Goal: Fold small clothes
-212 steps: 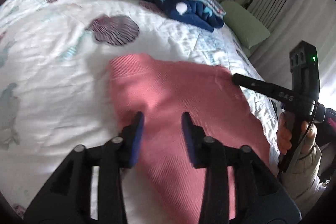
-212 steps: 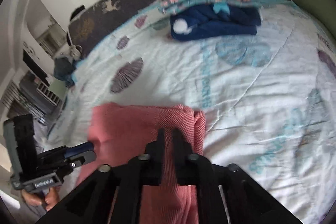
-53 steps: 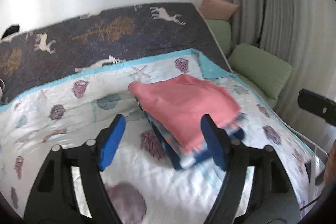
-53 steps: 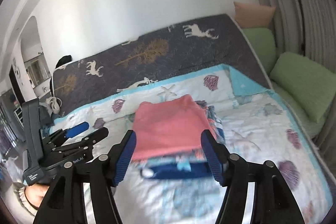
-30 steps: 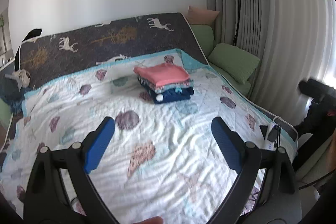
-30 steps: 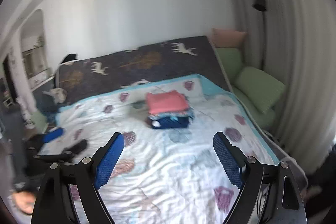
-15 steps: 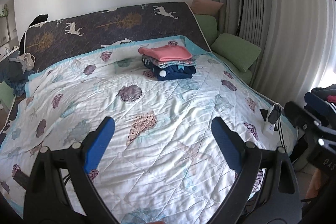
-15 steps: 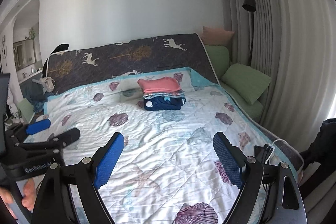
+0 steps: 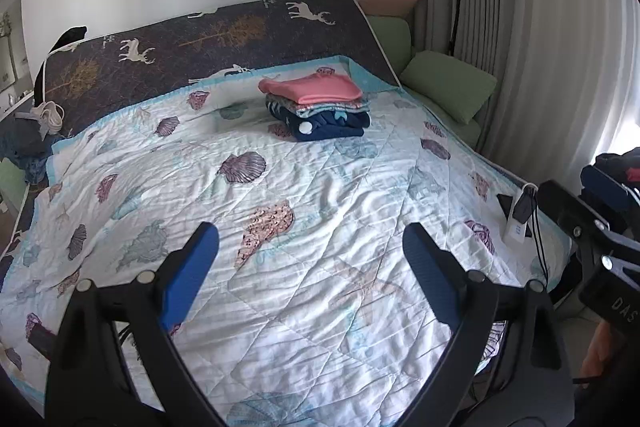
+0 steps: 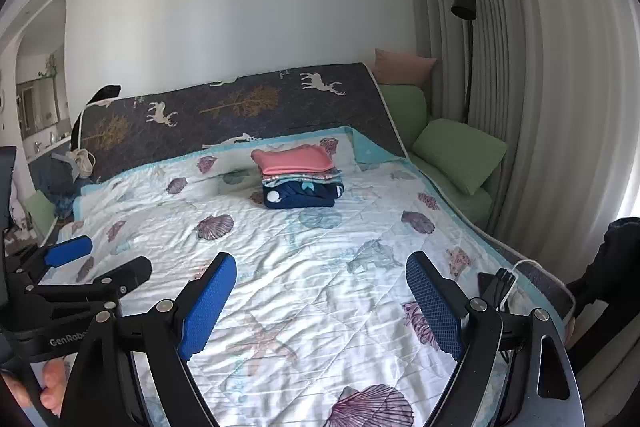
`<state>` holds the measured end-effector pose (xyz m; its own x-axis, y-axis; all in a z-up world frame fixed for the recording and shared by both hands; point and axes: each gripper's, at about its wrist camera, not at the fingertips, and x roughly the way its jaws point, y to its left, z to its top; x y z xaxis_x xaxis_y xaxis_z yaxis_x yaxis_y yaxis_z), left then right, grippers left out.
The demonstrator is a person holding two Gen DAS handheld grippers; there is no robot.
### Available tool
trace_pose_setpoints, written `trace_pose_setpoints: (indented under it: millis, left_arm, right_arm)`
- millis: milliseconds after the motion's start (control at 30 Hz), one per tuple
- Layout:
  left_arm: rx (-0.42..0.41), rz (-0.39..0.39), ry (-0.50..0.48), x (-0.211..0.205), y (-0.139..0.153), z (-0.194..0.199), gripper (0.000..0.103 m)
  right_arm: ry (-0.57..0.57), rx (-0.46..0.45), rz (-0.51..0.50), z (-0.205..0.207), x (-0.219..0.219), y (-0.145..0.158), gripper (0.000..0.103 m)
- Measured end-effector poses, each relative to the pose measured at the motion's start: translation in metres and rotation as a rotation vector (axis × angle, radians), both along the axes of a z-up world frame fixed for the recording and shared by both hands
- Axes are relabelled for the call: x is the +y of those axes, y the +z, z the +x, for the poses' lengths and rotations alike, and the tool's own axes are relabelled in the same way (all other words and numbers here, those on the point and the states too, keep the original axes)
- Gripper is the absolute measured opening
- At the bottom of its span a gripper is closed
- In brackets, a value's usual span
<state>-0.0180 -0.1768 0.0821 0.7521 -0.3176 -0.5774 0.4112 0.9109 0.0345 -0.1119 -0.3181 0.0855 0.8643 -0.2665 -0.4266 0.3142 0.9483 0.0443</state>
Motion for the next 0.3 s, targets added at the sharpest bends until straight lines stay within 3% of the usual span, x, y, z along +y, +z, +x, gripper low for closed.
trace_pose_setpoints:
  millis: [300]
  left_arm:
    - [0.004, 0.01, -0.006, -0.0049, -0.0018, -0.0018, 0.093]
  right_arm:
    - [0.019, 0.007, 0.029, 0.0007, -0.0053, -0.0044, 0.089]
